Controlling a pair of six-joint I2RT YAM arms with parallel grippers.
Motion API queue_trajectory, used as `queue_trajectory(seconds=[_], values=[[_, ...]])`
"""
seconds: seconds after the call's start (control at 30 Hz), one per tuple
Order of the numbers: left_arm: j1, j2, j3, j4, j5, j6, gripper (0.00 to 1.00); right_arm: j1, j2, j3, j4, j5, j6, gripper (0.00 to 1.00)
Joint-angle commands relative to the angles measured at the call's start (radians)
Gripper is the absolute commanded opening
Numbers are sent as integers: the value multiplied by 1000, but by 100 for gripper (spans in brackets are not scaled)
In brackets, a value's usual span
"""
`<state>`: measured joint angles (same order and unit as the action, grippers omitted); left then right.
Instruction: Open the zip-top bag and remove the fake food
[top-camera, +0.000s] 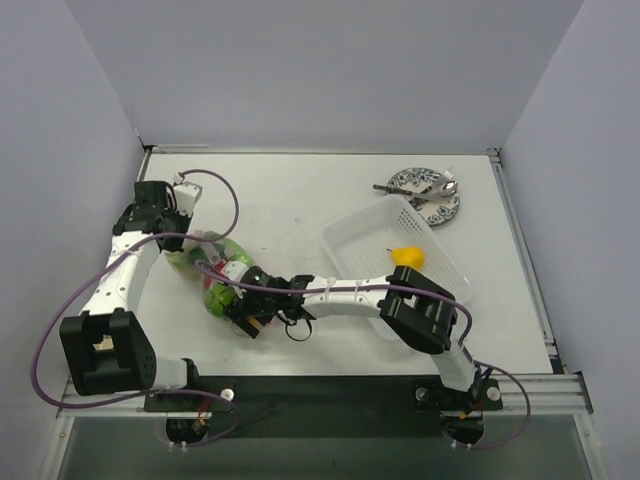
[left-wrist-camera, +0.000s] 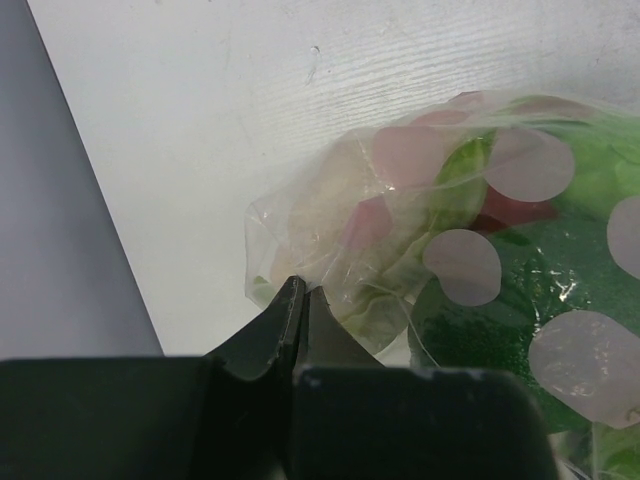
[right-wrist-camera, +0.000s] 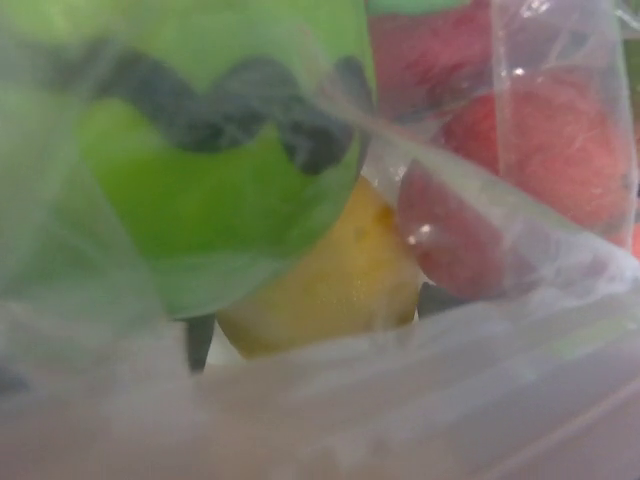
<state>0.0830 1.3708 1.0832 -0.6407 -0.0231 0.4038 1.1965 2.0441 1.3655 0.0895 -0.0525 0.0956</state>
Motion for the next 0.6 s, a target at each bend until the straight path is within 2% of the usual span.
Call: queue_trajectory(seconds=[0.0,0.07,0.1,0.17,0.27,0.43,0.5,0.57], values=[[-8,-24,24,-17,-3,0,0,-11,-10,4,16,-3,13,71],[-12,-22,24,-19,-5,-3,0,-14,-76,-43,47,19,18,54],[-14,-22,24,-17,-11,-5,0,-14,-105,-63,55,29,18,36],[-15,-22,20,-16,-17,-5,0,-18,-213,-118,67,49,19,21],[-15,-18,14,-1,-37,0,0,-34,-368,-201,82,85,38,16],[-15,-4,-2,24,-54,1,0,-77,-591,-287,30,115,59,15],[-15,1,-3,33,-57,0,0,-119,-640,-333,4,91,75,19],[-15,4,0,33,-58,-5,0,-153,-689,-368,-31,115,96,17]])
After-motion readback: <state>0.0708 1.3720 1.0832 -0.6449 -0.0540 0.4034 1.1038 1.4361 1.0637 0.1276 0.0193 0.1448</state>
